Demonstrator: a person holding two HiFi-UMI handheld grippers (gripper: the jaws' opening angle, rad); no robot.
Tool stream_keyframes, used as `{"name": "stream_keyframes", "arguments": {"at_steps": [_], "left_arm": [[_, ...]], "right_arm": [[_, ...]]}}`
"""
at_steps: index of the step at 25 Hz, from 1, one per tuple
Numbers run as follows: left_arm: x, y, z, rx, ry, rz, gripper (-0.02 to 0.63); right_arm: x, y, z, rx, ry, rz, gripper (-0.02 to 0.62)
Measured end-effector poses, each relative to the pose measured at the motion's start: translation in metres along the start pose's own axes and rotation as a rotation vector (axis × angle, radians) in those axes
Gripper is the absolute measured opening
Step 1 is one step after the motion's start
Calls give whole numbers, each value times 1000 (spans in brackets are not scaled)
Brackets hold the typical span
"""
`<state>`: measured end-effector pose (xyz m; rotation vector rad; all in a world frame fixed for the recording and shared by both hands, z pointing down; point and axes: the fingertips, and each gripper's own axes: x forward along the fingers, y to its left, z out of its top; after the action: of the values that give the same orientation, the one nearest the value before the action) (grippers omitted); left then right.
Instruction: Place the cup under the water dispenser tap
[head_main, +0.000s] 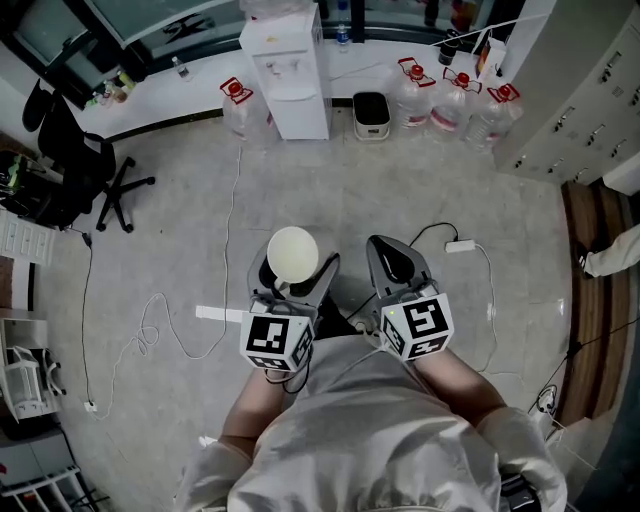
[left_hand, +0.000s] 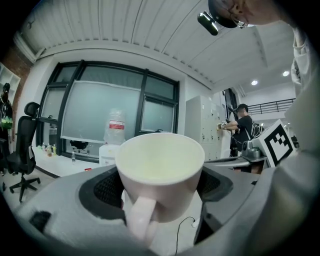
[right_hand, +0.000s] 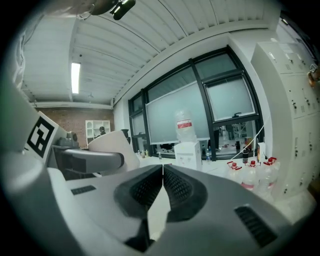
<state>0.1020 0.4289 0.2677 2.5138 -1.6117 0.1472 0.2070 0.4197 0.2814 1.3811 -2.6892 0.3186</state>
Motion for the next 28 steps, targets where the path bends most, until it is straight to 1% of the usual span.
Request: {"name": "stream_keyframes", "arguments": {"at_steps": [4, 7, 10, 16, 20, 23, 28], "left_arm": [[19, 21, -3, 8, -7, 3, 413], [38, 42, -9, -6, -5, 6, 413], [64, 70, -12, -27, 8, 0, 413], [132, 154, 3, -50, 36, -29, 413], [183, 211, 12, -64, 61, -55, 413], [218, 248, 15, -75, 87, -89, 413], [275, 305, 20, -80, 119, -154, 413]], "right_arm": [[26, -7, -9, 17, 13, 1, 28], [51, -14, -10, 19, 12, -2, 28], [87, -26, -9, 29, 25, -20, 28], [187, -41, 4, 50, 61, -52, 28], [256, -50, 11, 59, 107, -58, 28], [305, -56, 16, 54, 154, -65, 28], [386, -72, 20, 64, 210, -100, 28]]}}
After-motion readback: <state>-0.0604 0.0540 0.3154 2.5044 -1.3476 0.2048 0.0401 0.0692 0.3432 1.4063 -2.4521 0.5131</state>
